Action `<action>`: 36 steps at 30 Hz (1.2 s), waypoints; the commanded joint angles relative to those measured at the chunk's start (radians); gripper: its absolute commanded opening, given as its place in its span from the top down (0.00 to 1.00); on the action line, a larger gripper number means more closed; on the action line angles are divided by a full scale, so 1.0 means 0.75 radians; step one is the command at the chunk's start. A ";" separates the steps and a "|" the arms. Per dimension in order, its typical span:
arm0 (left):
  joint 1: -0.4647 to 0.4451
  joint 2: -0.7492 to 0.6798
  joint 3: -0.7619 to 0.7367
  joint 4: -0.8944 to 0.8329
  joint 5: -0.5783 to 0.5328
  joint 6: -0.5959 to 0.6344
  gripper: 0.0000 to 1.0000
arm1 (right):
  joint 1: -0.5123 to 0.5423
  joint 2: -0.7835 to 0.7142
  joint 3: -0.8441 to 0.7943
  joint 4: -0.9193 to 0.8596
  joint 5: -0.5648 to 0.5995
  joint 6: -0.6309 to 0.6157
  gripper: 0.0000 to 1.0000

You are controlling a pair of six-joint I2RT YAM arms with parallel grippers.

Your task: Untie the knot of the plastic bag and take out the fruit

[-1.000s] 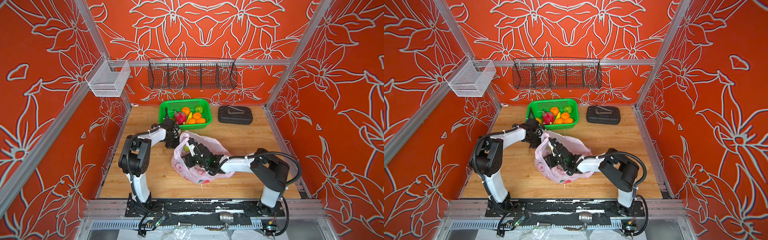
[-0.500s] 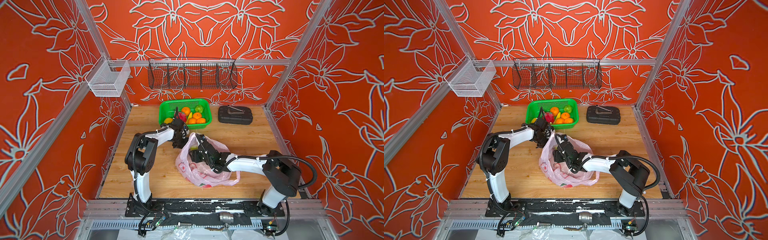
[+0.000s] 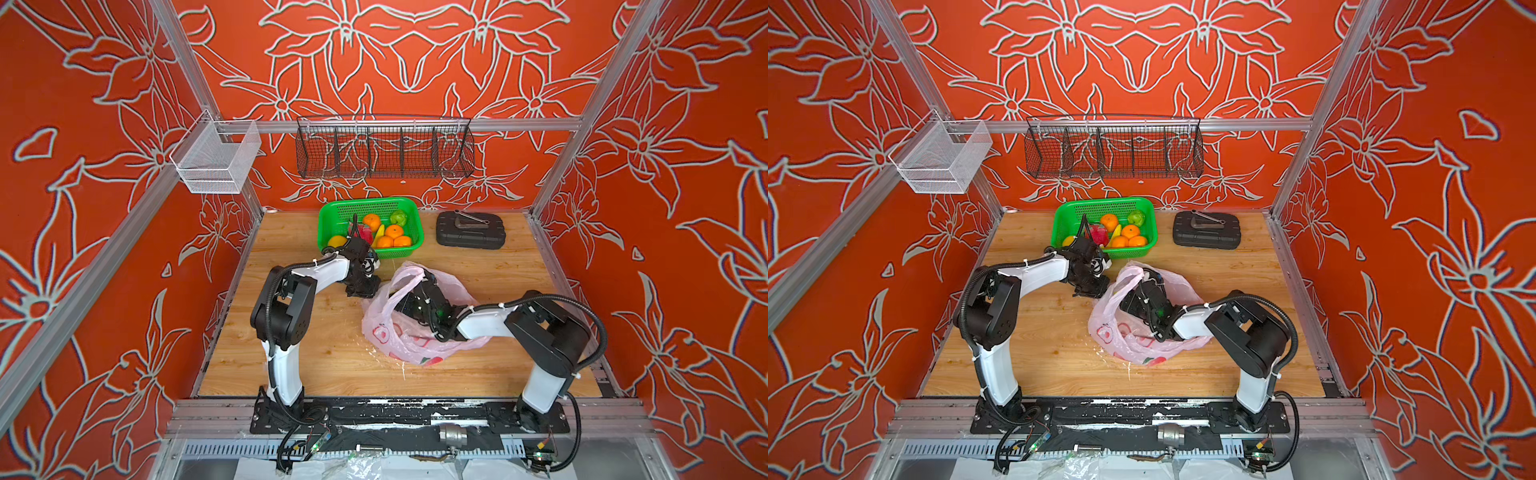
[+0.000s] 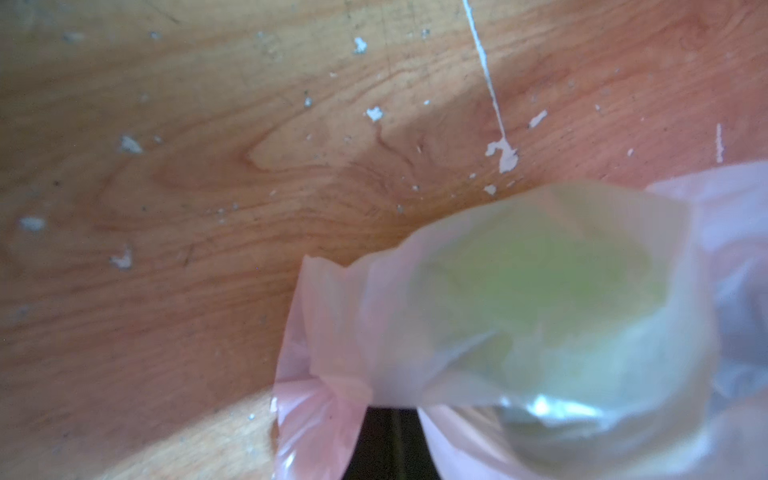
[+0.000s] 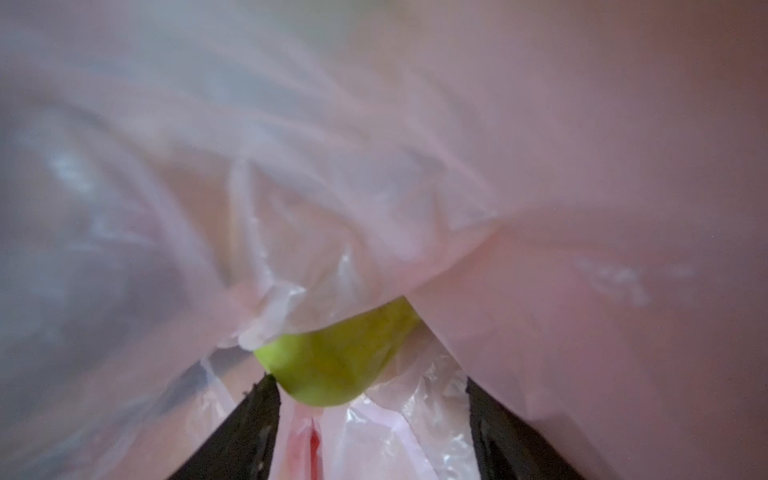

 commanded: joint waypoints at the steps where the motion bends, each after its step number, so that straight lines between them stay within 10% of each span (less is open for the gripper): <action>1: -0.008 0.021 0.011 -0.030 0.005 0.038 1.00 | -0.010 0.065 0.006 0.201 -0.063 0.169 0.26; 19: -0.075 -0.008 -0.024 -0.038 0.264 0.169 1.00 | -0.029 0.209 0.084 0.372 -0.015 0.010 0.21; 27: -0.129 -0.212 -0.205 0.015 0.324 0.255 1.00 | -0.040 0.170 -0.048 0.523 -0.043 -0.018 0.47; 36: -0.127 -0.493 -0.351 0.068 0.106 0.098 0.61 | -0.046 -0.029 -0.221 0.468 -0.052 -0.106 0.62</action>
